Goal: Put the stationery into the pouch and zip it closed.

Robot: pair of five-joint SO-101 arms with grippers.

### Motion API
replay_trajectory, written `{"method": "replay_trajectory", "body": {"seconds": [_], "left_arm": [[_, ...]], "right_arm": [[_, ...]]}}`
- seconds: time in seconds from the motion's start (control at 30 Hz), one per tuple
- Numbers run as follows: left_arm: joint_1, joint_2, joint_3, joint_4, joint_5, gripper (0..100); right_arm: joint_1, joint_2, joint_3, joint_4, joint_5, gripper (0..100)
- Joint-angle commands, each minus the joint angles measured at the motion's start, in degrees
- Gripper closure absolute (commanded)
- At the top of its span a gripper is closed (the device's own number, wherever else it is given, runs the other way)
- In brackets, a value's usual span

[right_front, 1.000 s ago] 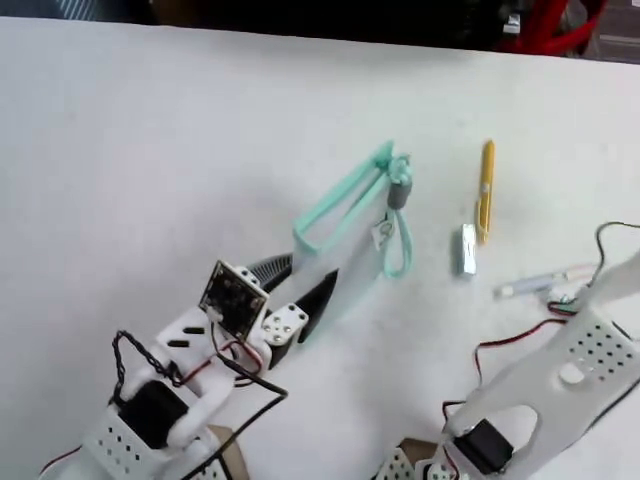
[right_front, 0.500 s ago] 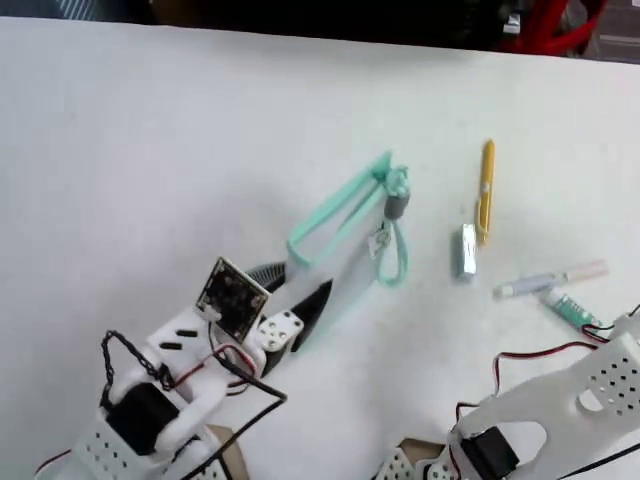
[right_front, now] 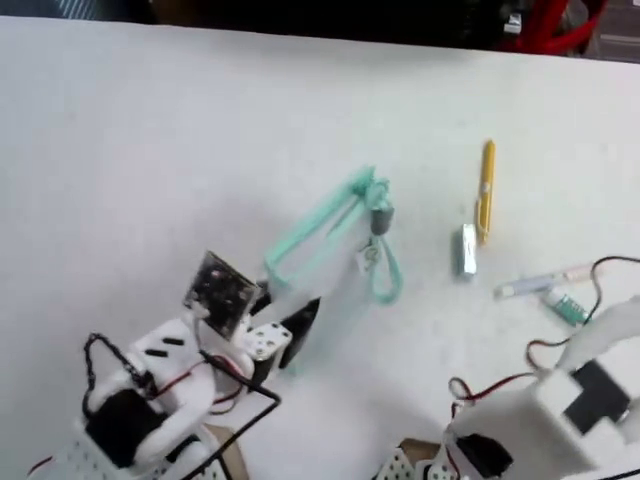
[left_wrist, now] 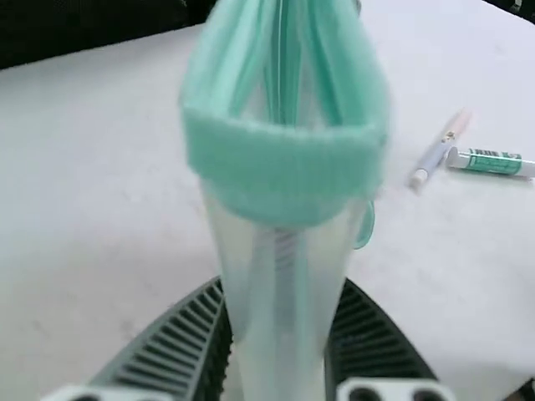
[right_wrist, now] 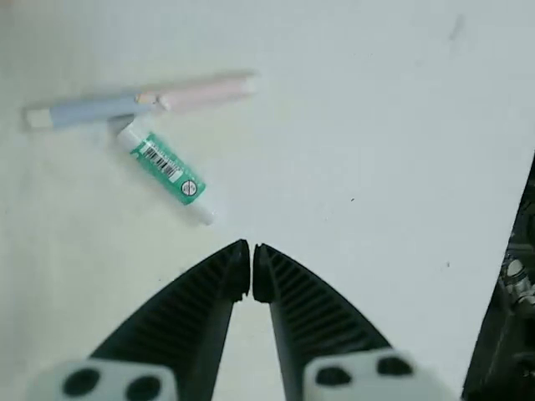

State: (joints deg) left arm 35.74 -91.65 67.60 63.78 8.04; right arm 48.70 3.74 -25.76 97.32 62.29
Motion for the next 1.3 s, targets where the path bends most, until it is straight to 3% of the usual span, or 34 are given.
{"method": "replay_trajectory", "body": {"seconds": [0.0,0.13,0.27,0.47,0.57,0.73,0.83,1.03,1.27], "left_arm": [[0.4,-0.57,-7.21,5.98,1.93,86],[0.4,-0.57,-9.85,10.55,-4.84,86],[0.4,-0.57,-9.14,12.04,-13.1,86],[0.4,-0.57,-2.81,6.33,-13.71,86],[0.31,-0.57,-0.35,2.81,-14.33,86],[0.31,-0.57,0.26,3.78,-13.89,79],[-1.89,-0.57,0.26,4.48,-13.8,74],[-6.46,-0.57,0.26,4.13,-13.8,74],[-6.2,-0.57,0.26,4.31,-13.8,74]], "right_arm": [[-0.13,-7.87,10.37,-5.76,6.86,98.1],[0.92,-11.3,25.85,-14.02,13.54,98.1],[-0.13,-14.02,41.32,-25.36,15.38,98.1],[-3.38,-19.21,57.93,-42.95,15.12,92.8],[-5.49,-21.14,61.89,-45.32,15.21,84.4],[-5.41,-21.67,62.42,-46.64,15.65,85.0],[-2.68,-21.58,62.95,-46.55,20.75,85.0],[3.03,-21.58,66.73,-46.99,33.23,84.9],[4.35,-21.49,73.41,-56.4,33.93,77.0]]}}
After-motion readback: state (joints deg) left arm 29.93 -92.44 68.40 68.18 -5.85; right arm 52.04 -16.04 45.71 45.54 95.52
